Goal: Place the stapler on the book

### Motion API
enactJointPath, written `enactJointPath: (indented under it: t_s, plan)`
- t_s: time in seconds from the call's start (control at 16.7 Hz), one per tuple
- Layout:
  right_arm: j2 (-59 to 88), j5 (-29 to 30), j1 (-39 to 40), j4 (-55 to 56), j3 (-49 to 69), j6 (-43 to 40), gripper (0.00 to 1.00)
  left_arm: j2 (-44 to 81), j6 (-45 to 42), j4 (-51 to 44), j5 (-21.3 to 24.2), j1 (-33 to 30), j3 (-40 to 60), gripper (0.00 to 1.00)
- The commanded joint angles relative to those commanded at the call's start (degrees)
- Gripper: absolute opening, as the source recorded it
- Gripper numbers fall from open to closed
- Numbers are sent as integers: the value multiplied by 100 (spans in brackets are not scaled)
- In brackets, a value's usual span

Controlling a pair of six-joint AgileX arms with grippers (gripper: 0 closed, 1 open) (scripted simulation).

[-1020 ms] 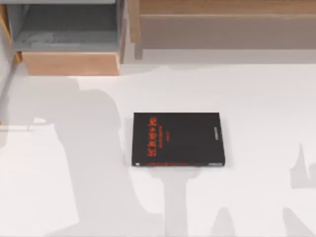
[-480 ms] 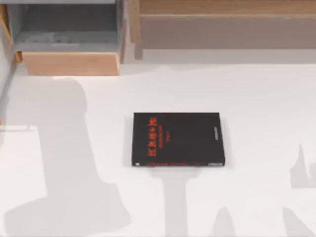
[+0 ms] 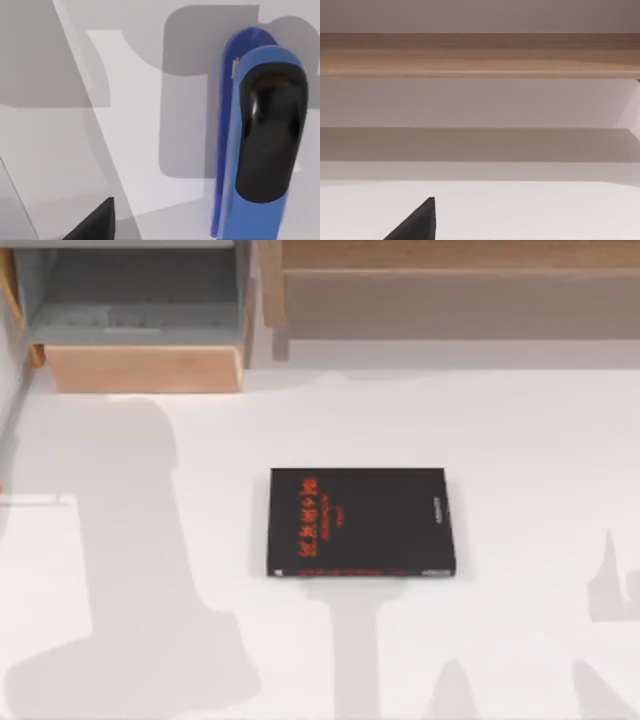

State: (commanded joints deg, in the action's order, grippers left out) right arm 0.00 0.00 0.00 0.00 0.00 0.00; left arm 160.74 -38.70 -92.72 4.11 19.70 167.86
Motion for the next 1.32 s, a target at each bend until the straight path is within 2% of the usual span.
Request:
enactJointPath:
  t_s: [0.9, 1.32]
  plan:
    - [0, 0, 0, 0, 0, 0, 100, 1228, -27, -680, 25, 20, 1890, 100]
    - [0, 0, 0, 0, 0, 0, 100, 1617, 47, -590, 20, -58, 2227, 100]
